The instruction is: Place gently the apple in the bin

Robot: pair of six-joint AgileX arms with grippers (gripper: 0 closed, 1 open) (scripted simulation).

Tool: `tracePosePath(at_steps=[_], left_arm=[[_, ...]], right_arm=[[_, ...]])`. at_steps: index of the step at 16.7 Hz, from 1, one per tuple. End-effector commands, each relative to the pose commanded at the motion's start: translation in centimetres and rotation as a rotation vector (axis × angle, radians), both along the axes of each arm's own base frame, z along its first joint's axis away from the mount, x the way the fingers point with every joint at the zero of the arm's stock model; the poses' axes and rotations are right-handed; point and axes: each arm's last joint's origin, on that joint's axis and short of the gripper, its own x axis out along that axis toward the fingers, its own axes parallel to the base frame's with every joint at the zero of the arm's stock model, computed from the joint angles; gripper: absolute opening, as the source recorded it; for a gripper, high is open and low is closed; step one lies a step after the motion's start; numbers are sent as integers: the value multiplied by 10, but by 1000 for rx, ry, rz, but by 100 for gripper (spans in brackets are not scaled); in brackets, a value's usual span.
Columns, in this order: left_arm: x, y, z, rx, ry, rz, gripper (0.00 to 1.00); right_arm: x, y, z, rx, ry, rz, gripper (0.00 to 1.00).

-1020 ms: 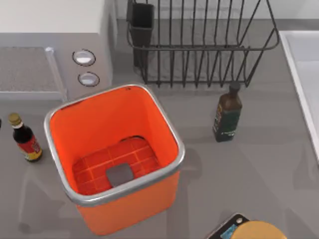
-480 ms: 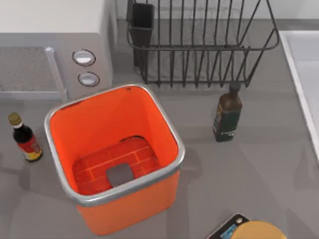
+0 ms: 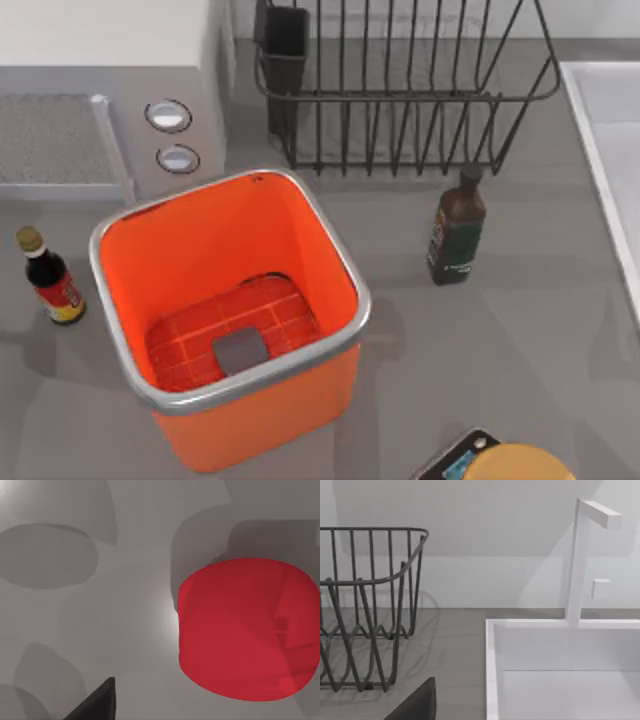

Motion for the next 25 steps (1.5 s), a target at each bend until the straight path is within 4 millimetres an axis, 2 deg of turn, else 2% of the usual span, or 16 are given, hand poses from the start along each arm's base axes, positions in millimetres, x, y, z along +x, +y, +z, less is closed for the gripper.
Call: tracePosePath(at_steps=[3,8,13,19,25], left_arm=[[-5,0,-5,0,-3,4,100],[-18,1,-39,-2,3,4,100],[-6,3,-66,0,1,5,100],[-1,3,-70,-1,2,4,100],[-1,3,-70,-1,2,4,55]], right_arm=[[0,0,0,0,0,0,100],[0,0,0,0,0,0,100],[0,0,0,0,0,0,100],[0,0,0,0,0,0,100],[0,0,0,0,0,0,100]])
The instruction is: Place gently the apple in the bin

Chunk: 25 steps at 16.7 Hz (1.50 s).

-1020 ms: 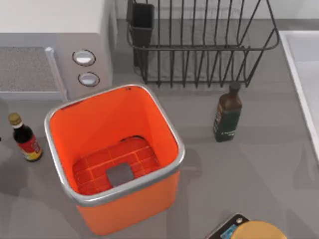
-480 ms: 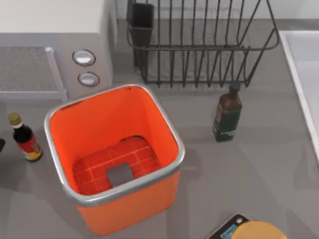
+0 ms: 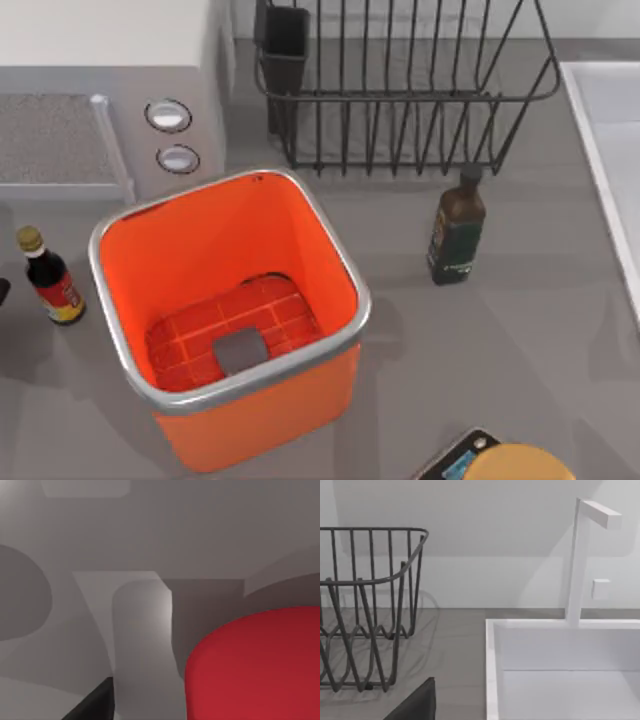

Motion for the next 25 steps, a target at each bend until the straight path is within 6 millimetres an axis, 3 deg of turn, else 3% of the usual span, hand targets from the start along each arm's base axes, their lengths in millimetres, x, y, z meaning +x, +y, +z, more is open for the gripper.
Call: tracePosePath(at_steps=[7,20,25], left_arm=[[0,0,0,0,0,0,2],[-8,-5,7,-34,54,-26,0],[-9,-11,39,-69,120,-82,0]], right_arm=[[0,0,0,0,0,0,100],[0,0,0,0,0,0,100],[0,0,0,0,0,0,100]])
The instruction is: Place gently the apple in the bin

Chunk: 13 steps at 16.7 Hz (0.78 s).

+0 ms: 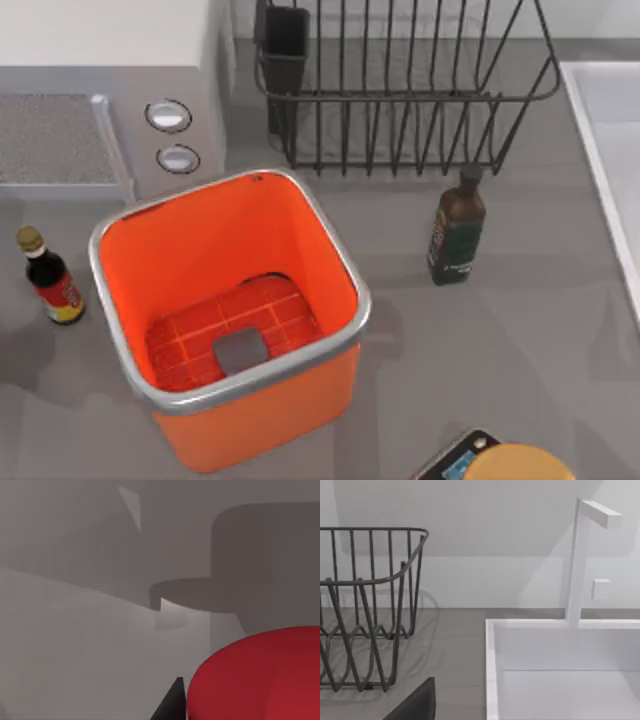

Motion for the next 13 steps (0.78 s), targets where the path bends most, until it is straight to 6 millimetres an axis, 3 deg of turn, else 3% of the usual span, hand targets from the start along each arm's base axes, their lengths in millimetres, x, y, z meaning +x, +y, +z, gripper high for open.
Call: tracePosePath(at_steps=[9,13], left_arm=[[6,11,109,48,-98,77,0],[6,11,118,60,-123,87,0]], right_arm=[[0,0,0,0,0,0,100],[0,0,0,0,0,0,100]])
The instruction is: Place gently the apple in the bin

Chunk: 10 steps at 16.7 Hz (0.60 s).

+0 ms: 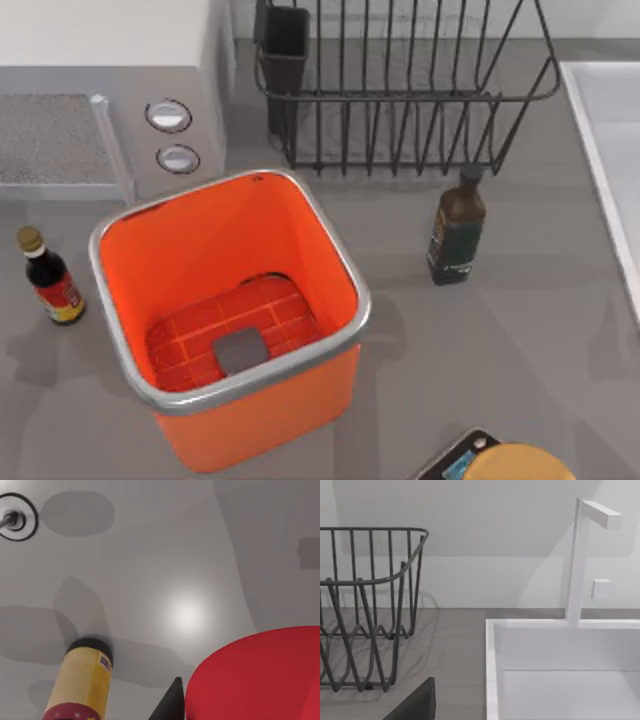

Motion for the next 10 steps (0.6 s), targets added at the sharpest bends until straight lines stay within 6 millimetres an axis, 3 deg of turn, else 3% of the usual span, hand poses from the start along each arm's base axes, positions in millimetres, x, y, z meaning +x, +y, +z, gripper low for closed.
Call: tracePosePath(at_steps=[5,10], left_arm=[[2,-5,-2,5,13,10,0],[6,-35,1,65,33,147,0]], right_arm=[[0,0,0,0,0,0,100],[0,0,0,0,0,0,100]])
